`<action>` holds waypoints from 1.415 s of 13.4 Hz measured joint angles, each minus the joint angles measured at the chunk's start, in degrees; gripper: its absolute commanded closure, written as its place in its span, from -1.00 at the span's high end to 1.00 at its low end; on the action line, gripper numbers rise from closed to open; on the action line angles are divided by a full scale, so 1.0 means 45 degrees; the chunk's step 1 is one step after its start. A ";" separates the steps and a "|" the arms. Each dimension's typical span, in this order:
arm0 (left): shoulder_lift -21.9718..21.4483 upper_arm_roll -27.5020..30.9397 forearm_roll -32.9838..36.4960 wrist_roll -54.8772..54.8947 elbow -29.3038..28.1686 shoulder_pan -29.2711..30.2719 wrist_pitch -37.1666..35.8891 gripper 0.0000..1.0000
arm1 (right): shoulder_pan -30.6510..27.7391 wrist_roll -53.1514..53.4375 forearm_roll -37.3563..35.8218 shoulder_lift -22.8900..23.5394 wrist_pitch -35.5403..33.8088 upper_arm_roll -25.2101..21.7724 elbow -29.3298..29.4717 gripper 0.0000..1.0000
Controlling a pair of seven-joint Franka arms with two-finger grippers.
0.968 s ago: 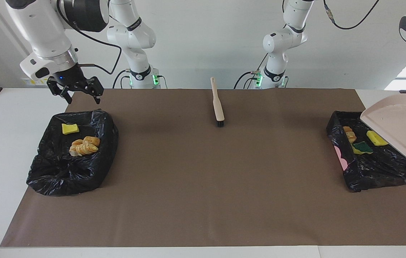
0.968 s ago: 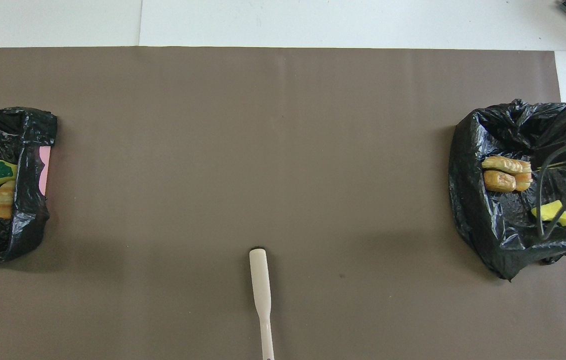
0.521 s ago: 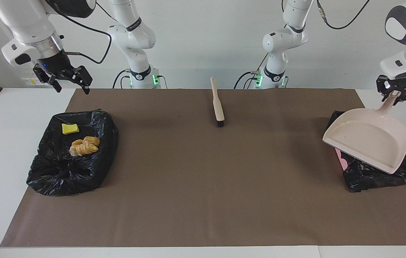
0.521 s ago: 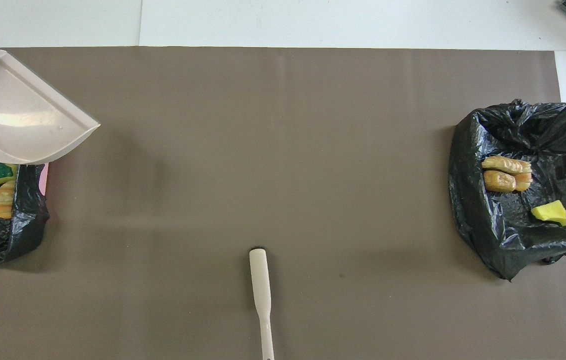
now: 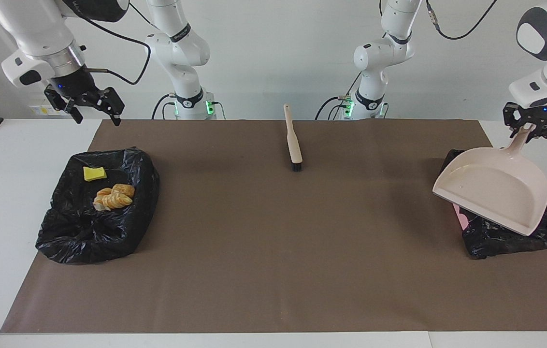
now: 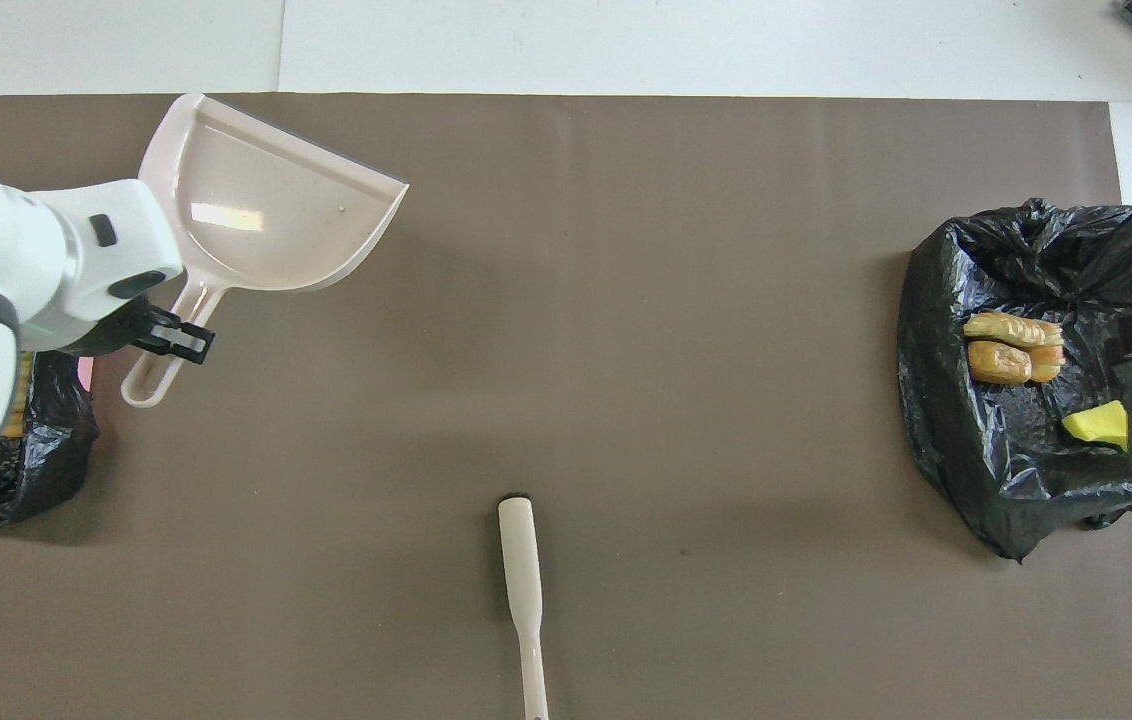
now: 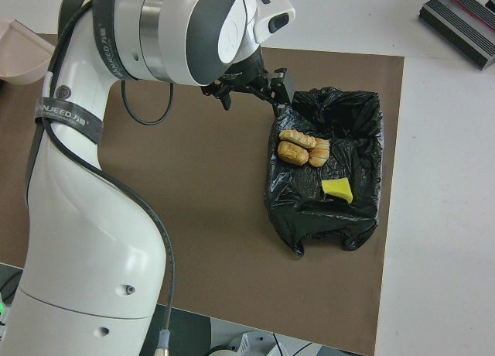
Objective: Sweep and dump trash in bin
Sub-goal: 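Bring the empty dustpan back and set it on the table with the left gripper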
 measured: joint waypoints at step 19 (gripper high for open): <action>0.3295 0.0058 -0.1680 -0.5730 -0.1372 -0.4491 0.5544 -1.00 | -0.0022 0.0020 0.0000 0.0000 0.0000 -0.0021 -0.0006 1.00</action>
